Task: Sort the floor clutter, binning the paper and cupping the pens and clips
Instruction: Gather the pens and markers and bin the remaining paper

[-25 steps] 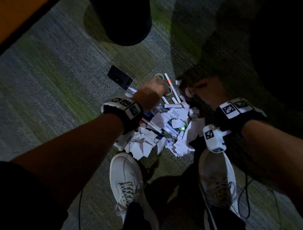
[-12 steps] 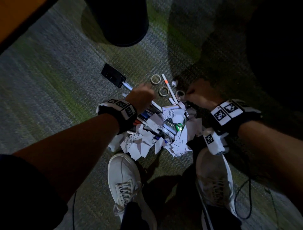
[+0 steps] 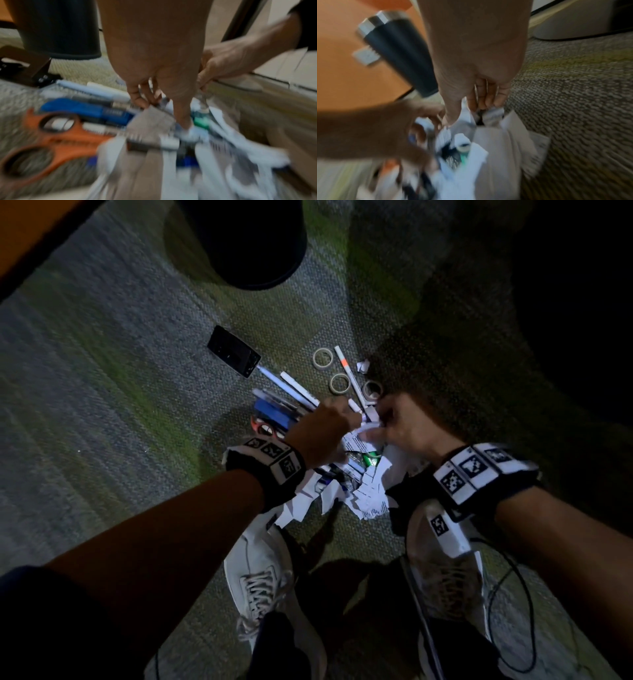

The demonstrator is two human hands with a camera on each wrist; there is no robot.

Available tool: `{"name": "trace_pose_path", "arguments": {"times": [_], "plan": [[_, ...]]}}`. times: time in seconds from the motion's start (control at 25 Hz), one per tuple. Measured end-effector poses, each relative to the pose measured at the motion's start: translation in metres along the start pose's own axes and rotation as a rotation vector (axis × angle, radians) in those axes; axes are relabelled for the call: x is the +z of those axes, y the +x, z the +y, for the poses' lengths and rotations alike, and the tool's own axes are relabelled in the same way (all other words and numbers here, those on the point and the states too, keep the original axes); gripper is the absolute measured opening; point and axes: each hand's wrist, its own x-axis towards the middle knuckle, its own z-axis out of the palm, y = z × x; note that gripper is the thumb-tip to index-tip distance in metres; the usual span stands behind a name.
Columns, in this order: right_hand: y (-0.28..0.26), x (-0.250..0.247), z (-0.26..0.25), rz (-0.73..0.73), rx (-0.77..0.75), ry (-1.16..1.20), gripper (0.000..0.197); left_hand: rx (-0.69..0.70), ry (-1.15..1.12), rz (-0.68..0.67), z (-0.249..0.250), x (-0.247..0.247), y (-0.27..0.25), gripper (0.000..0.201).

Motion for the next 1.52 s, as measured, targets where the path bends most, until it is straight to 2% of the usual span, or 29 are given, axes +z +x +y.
{"name": "trace_pose_path", "arguments": {"times": [0.04,0.16,0.24,0.32,0.4,0.48,0.56,0.72,0.84,0.96,1.0,1.08,1.16,1.24,1.36,1.4,1.44,1.52], "plan": [[-0.004,0.009,0.002,-0.038,-0.006,0.028,0.027,0.005,0.011,0.023,0.002,0.003,-0.004,0.046],[-0.01,0.021,0.004,0.036,-0.06,0.025,0.01,0.07,-0.043,0.124,-0.001,0.005,-0.013,0.012],[-0.01,0.018,0.002,0.069,-0.032,0.142,0.015,0.108,-0.132,0.204,-0.01,0.006,-0.017,0.014],[-0.005,0.01,0.003,0.163,0.012,0.209,0.033,0.02,-0.312,0.282,-0.023,0.001,-0.021,0.015],[-0.005,-0.007,0.006,0.227,0.036,0.153,0.035,-0.063,-0.461,0.3,-0.039,-0.006,-0.027,0.016],[-0.011,-0.024,0.011,0.226,0.028,0.055,0.022,-0.061,-0.475,0.253,-0.05,-0.011,-0.037,0.016],[-0.019,-0.036,0.017,0.175,-0.033,-0.044,0.015,0.011,-0.42,0.223,-0.054,-0.012,-0.047,0.018],[-0.028,-0.043,0.03,0.086,-0.007,-0.124,0.037,0.0,-0.443,0.079,-0.048,-0.016,-0.054,0.02],[-0.03,-0.05,0.039,0.063,0.058,-0.136,0.047,0.047,-0.436,0.139,-0.047,-0.016,-0.055,0.019],[-0.032,-0.052,0.043,0.052,0.145,-0.144,0.05,-0.003,-0.432,0.185,-0.044,-0.02,-0.05,0.02],[-0.035,-0.052,0.041,0.038,0.17,-0.145,0.049,-0.028,-0.429,0.154,-0.038,-0.022,-0.046,0.021],[-0.041,-0.046,0.038,-0.026,0.183,-0.164,0.045,-0.037,-0.42,0.038,-0.02,-0.026,-0.037,0.022],[-0.045,-0.033,0.036,-0.081,0.172,-0.18,0.03,-0.031,-0.32,-0.07,-0.003,-0.021,-0.028,0.026],[-0.047,-0.008,0.04,-0.111,0.14,-0.252,0.02,-0.042,-0.192,-0.08,0.003,-0.011,-0.016,0.034],[-0.044,0.024,0.039,-0.022,0.17,-0.197,0.012,-0.034,-0.164,-0.067,0.018,0.002,-0.002,0.04],[-0.045,0.026,0.037,0.011,0.169,-0.15,0.018,-0.049,-0.183,-0.073,0.025,0.003,-0.005,0.04],[-0.046,0.026,0.035,0.022,0.166,-0.113,0.025,-0.074,-0.195,-0.06,0.032,0.003,-0.008,0.035],[-0.048,0.018,0.036,0.068,0.163,-0.032,0.021,-0.129,-0.31,-0.014,0.034,0.003,-0.009,0.023]]}}
